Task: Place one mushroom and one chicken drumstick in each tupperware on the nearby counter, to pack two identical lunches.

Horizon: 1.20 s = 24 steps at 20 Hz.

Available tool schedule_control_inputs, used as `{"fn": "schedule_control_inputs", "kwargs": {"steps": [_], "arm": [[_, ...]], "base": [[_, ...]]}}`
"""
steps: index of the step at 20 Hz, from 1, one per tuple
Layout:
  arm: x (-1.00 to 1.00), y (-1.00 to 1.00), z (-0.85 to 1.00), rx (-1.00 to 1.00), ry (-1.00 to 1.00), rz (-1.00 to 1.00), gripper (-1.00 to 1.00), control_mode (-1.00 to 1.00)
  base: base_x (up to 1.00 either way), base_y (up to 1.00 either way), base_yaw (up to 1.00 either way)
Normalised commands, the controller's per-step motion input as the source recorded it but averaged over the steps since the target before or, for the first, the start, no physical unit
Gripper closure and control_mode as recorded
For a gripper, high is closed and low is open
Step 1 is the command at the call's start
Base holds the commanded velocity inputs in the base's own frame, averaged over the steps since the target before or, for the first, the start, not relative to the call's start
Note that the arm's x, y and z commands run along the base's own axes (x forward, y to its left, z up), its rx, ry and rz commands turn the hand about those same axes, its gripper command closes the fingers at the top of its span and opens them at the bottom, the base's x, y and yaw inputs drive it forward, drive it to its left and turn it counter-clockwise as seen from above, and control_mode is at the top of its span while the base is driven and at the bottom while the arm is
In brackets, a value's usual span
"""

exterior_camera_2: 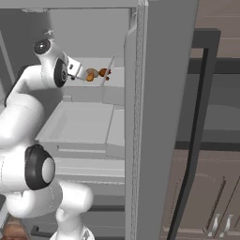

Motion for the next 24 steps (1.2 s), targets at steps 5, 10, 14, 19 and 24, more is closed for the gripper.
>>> {"fn": "schedule_control_inputs", "kwargs": {"steps": [5, 10, 14, 19, 24], "arm": [[0.4, 0.01, 0.0, 0.0, 0.0, -0.01, -1.0, -1.0], [0.46, 0.0, -0.05, 0.0, 0.0, -0.01, -1.0, -1.0], [0.37, 0.07, -0.08, 0.0, 0.0, -0.01, -1.0, -1.0], [0.26, 0.17, -0.07, 0.0, 0.0, -0.01, -1.0, -1.0], [0.01, 0.07, -0.11, 0.0, 0.0, -0.04, -1.0, -1.0]], "base": [[0.0, 0.0, 0.0], [0.0, 0.0, 0.0], [0.0, 0.0, 0.0], [0.0, 0.0, 0.0], [0.0, 0.0, 0.0]]}}
